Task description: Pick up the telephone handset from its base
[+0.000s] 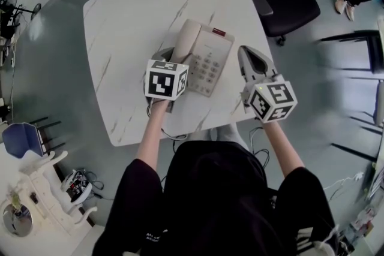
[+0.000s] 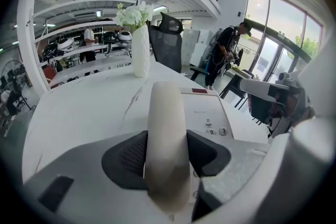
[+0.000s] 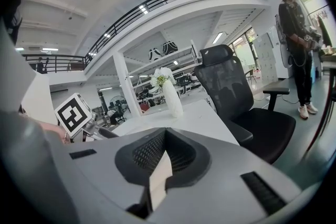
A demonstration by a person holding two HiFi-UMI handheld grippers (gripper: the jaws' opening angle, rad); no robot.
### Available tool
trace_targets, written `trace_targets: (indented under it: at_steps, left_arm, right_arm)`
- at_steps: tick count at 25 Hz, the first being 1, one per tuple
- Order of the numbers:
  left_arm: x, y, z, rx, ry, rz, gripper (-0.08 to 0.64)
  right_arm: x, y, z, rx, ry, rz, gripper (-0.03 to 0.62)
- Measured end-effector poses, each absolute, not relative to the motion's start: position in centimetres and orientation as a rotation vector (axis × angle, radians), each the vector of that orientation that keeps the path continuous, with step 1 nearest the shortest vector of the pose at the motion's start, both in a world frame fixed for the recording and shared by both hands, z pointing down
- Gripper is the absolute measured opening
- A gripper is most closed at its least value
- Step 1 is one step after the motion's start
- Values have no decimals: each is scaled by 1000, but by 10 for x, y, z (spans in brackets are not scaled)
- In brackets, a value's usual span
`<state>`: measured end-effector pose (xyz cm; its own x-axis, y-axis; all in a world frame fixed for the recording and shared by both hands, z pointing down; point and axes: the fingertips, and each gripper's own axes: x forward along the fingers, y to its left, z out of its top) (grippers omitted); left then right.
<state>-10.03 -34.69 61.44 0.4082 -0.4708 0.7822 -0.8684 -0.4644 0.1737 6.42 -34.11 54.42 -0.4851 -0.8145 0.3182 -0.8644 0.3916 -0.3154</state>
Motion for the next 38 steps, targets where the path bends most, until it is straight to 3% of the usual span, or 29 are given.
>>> trace_targets:
  at_steps: [38]
  left_arm:
    - [-143,-308,507,2112,-1424,326,209]
  right_arm:
    - [45,-333,484,1440,-2652,468,-8]
